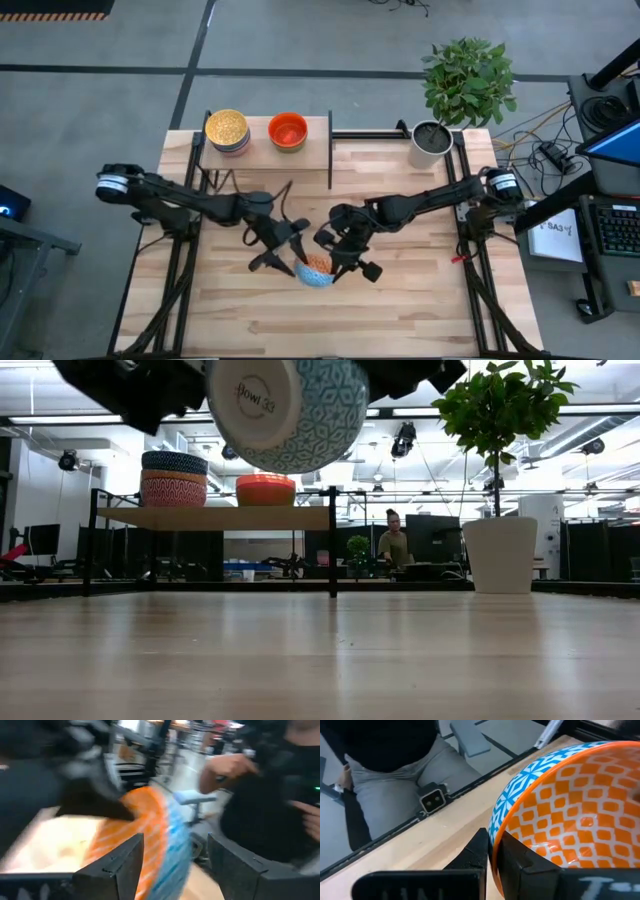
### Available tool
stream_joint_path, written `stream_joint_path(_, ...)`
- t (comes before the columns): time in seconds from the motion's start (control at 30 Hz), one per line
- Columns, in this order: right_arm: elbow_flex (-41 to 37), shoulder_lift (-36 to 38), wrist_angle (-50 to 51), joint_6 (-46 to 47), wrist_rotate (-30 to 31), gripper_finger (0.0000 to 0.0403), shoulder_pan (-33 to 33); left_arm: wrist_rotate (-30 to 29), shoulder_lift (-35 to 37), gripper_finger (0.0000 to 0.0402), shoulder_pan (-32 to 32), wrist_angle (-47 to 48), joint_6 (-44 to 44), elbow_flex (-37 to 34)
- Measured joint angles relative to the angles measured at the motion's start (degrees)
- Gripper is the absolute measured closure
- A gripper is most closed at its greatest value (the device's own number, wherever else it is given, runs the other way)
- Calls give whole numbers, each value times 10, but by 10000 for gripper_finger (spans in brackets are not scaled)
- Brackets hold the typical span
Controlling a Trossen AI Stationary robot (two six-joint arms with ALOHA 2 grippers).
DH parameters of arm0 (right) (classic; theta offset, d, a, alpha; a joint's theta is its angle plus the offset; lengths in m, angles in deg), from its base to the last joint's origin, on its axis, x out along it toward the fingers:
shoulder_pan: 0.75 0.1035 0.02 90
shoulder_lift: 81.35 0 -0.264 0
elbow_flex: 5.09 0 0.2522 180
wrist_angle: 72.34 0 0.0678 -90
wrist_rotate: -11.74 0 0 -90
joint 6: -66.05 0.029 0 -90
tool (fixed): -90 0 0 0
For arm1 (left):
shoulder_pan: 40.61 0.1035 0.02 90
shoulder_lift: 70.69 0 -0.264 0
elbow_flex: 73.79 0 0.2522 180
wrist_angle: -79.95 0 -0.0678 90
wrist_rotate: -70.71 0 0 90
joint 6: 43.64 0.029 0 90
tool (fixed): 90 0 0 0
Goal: Place and stack bowls onto a shelf
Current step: Stack the orange bowl on top of the yellow bowl on the shelf
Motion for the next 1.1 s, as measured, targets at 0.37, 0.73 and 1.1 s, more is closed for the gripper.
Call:
stream_joint_path(0.37, -2, 0, 9, 3, -11, 390, -12, 110, -84, 276, 0, 55, 5, 84)
stream_joint_path(0.73, -2, 0, -3, -12, 10, 381, -13, 103, -61, 376, -1, 66, 39, 72)
stream_joint_path(1.1, -1, 0, -1, 30, 72, 281, -14, 78, -60, 395, 0, 91, 61, 70)
